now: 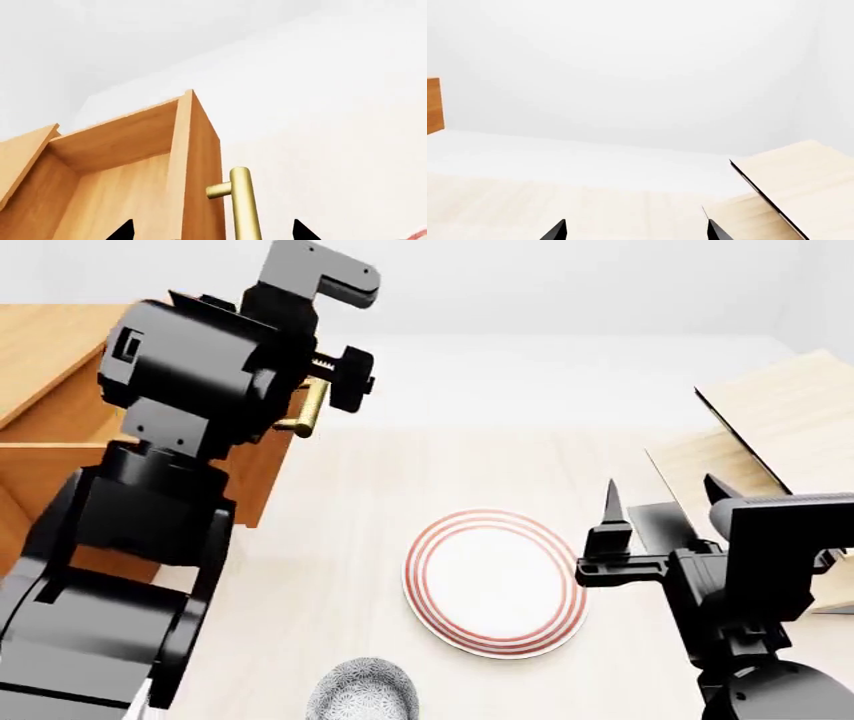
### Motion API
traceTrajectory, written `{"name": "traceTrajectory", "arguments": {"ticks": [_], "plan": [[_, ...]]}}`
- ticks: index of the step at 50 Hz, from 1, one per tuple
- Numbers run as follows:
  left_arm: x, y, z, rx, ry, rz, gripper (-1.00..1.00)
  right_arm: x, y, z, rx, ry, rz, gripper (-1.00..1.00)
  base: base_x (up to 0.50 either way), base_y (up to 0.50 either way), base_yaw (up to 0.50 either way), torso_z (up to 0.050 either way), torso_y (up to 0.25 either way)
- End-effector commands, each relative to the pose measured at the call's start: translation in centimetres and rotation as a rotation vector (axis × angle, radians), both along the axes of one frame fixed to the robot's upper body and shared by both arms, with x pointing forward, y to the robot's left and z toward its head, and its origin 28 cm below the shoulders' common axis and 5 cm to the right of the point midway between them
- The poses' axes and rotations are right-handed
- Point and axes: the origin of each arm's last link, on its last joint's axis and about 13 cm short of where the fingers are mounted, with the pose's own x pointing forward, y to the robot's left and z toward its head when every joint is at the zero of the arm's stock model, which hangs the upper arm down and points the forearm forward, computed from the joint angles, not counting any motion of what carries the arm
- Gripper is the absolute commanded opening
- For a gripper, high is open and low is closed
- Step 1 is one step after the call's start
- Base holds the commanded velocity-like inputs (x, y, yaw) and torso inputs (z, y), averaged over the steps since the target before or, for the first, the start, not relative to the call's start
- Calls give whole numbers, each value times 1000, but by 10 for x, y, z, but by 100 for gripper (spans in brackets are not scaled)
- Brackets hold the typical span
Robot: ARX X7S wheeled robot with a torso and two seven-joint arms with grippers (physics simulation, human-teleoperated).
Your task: Open the top drawer of the cabinet and put the bowl in it.
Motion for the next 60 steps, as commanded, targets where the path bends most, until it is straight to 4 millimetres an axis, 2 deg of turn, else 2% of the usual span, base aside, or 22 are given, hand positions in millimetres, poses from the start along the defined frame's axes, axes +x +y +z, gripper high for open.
{"name": "traceTrajectory", "arguments": {"ticks": [1,6,14,23,34,48,60], "plan": [[-15,-1,51,-106,-278,-24,100,1,-1,1,12,-13,0,100,0,0,0,0,0],[-32,2,58,-92,-311,-87,100,0,-1,2,10,-15,1,100,0,0,0,0,0],[-62,0,51,-55,-379,-226,100,-1,0,2,7,-17,3,100,0,0,0,0,0],[-102,-7,27,-80,-394,-411,100,-2,1,6,4,-24,2,100,0,0,0,0,0],[-148,-13,-3,-109,-350,-555,100,-6,1,12,5,-36,-4,100,0,0,0,0,0],[-185,-9,-44,-106,-236,-647,100,-9,0,14,7,-44,-10,100,0,0,0,0,0],[-198,2,-75,-88,-145,-651,100,-8,1,14,3,-42,-7,100,0,0,0,0,0]]}}
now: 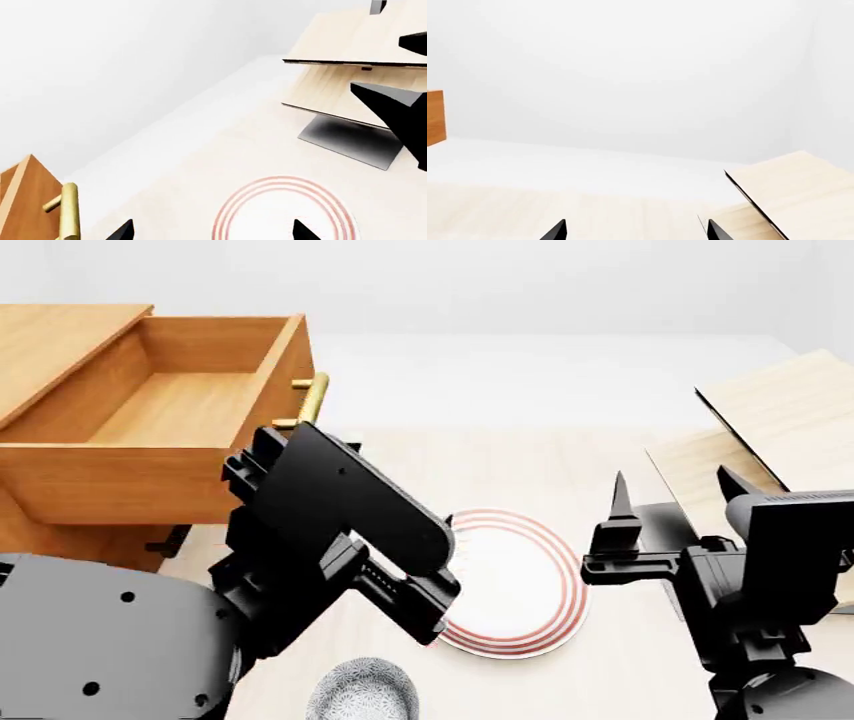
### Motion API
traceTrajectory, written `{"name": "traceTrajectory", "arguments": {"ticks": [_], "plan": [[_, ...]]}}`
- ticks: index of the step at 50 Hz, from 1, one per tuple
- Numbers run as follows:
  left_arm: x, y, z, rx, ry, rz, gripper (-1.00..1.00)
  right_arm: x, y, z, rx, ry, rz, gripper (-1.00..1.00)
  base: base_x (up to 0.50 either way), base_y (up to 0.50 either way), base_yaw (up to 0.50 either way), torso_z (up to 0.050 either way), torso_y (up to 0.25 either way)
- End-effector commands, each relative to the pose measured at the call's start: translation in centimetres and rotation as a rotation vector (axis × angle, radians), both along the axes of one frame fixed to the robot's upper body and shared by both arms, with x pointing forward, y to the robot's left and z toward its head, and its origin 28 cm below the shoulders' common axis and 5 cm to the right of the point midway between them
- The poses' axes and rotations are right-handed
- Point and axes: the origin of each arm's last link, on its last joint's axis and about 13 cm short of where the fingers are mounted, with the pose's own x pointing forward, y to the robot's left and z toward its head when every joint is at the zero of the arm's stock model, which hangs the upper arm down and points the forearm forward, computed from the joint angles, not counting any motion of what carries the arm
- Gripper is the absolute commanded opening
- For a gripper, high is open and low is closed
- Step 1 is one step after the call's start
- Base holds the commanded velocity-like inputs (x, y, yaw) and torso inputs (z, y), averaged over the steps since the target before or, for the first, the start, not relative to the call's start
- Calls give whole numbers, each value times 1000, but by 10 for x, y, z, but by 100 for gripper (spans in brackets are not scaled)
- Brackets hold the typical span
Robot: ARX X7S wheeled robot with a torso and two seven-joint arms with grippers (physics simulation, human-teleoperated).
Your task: Open the top drawer of the cabinet and put the bowl in it.
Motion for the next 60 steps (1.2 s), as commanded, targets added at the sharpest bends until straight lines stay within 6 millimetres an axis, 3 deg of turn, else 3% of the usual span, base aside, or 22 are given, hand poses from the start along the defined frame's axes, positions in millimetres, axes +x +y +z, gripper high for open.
{"name": "traceTrajectory", "arguments": {"ticks": [1,27,60], "plan": [[-16,7,-25,-7,67,-17,100,1,-1,2,10,-14,0,100,0,0,0,0,0],[-21,27,-76,42,247,56,100,3,1,-3,9,-3,3,100,0,0,0,0,0],[-20,51,-112,37,409,199,100,-1,2,-2,11,-7,12,100,0,0,0,0,0]]}}
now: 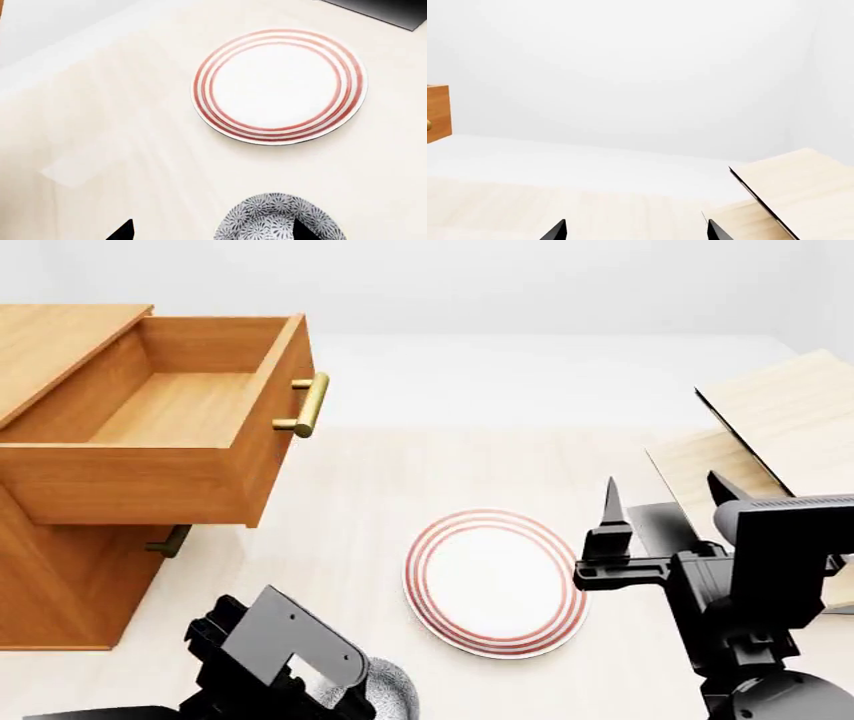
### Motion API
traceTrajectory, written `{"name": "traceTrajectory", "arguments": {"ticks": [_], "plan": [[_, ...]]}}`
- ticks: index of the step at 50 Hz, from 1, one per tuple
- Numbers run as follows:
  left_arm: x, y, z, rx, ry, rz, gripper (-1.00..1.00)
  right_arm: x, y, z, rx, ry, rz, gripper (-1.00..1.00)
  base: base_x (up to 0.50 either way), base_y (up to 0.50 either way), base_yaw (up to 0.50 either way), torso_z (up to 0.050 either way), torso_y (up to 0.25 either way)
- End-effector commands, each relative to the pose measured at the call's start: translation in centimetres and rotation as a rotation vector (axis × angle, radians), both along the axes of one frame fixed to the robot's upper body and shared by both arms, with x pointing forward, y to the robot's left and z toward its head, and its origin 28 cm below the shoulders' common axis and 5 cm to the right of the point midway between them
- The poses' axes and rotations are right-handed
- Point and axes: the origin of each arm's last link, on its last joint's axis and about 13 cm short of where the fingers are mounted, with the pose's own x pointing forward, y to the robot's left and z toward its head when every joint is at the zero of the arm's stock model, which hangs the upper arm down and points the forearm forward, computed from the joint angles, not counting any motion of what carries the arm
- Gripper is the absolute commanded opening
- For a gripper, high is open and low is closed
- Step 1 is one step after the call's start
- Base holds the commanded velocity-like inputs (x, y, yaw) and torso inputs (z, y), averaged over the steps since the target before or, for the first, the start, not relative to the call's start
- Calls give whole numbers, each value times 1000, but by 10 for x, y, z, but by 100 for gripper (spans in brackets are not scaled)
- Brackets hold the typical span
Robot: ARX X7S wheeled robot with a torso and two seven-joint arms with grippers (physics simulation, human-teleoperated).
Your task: Open the top drawer of the cabinet and put the bowl in it.
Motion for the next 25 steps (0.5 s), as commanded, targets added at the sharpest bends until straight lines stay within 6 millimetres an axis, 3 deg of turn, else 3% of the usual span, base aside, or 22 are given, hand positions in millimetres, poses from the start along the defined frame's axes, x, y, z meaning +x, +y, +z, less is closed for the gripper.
{"name": "traceTrajectory", "arguments": {"ticks": [1,25], "plan": [[3,6,-11,-30,20,61,100,-1,-1,2,12,-18,3,100,0,0,0,0,0],[11,10,-25,-24,121,107,100,-1,-1,0,11,-13,2,100,0,0,0,0,0]]}}
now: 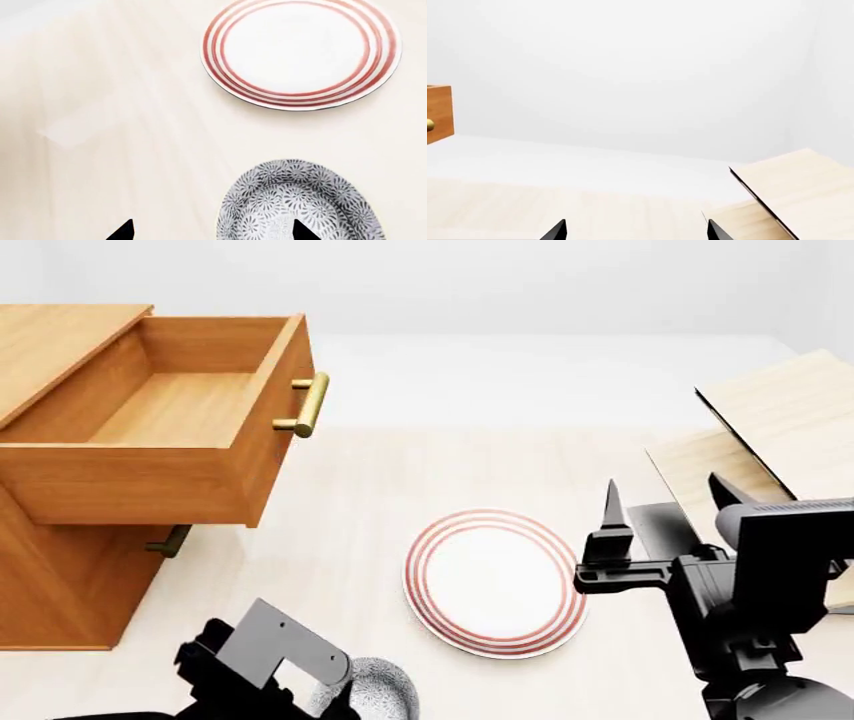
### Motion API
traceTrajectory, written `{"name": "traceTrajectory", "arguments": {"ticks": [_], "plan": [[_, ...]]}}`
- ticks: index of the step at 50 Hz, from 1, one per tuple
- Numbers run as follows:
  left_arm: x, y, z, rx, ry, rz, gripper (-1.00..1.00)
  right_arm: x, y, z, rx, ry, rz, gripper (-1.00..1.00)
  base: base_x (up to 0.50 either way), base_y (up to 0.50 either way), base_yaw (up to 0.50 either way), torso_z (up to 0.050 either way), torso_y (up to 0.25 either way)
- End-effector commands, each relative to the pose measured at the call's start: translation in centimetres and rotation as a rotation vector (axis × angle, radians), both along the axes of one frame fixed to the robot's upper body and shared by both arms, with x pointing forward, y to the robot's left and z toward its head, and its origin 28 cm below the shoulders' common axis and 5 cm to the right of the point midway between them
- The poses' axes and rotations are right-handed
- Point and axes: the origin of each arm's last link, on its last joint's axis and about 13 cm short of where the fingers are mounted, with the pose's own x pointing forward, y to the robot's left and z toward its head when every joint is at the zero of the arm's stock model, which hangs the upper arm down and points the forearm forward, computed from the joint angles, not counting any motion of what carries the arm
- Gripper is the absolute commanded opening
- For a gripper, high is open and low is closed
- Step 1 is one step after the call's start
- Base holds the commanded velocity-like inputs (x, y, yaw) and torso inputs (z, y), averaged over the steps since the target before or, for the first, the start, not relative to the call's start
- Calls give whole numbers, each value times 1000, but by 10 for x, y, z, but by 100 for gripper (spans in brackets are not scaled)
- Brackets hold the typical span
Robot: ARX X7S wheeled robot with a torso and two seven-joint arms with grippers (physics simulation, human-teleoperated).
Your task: Open the top drawer of the cabinet and put the bowl in it.
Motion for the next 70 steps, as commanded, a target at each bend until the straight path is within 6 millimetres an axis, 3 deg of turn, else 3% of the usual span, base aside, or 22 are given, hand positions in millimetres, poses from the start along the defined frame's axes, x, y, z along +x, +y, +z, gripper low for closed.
{"name": "traceTrajectory", "arguments": {"ticks": [1,35,43,70], "plan": [[9,0,-6,-27,20,36,100,2,-2,0,13,-10,-1,100,0,0,0,0,0],[35,1,-20,33,149,67,100,7,-2,-6,15,4,-2,100,0,0,0,0,0],[51,-4,-26,70,180,54,100,10,-2,-11,18,17,-6,100,0,0,0,0,0],[53,-10,-39,77,226,28,100,12,-3,-14,20,26,-7,100,0,0,0,0,0]]}}
